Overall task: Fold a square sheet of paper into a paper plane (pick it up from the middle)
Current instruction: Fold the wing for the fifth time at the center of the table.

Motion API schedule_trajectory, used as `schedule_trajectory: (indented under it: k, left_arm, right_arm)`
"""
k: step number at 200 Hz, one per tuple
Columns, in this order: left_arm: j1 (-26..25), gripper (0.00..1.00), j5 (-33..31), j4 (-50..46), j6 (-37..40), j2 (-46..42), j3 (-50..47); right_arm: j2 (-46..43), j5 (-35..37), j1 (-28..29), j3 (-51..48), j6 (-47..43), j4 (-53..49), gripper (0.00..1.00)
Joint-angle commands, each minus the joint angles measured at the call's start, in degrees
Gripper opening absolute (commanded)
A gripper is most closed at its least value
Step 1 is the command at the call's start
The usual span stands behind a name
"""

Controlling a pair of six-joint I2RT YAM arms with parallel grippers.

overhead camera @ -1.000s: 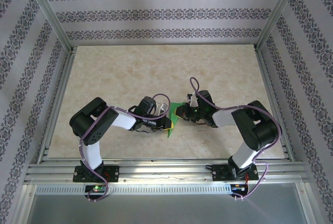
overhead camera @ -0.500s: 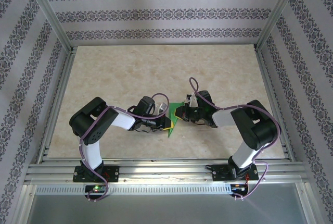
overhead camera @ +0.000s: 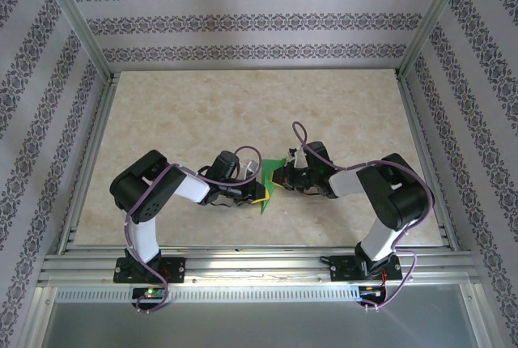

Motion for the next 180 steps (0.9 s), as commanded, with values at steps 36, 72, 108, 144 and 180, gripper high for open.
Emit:
schedule_trajectory:
  k: [36,72,108,144,180]
  left_arm:
    - [0.9,0.0,-0.7,2.9,-1.5,1.1,-2.0]
    - [1.3,0.0,-1.1,5.3,-3.1,1.2,-3.2]
    - [1.6,0.0,-0.9,6.7,-4.2,1.8,-3.8]
    - [1.7,0.0,-1.1,7.1,-4.6,1.9,-4.3]
    - [1.8,0.0,-1.3,6.5,-4.7,2.2,-4.5]
  right_arm:
    - [1.0,-1.3,-1.0,0.8,-2.0,1.3,0.08]
    - [0.9,-1.9,-1.1,0.8,-2.4,1.3,0.08]
    - [2.2,-3.4,-1.0,1.7,-2.8,1.4,0.08]
    - [3.4,-3.9,-0.8,2.9,-2.9,1.3,0.08]
    - [4.6,-3.3,-0.8,4.0,-3.0,0.6,0.09]
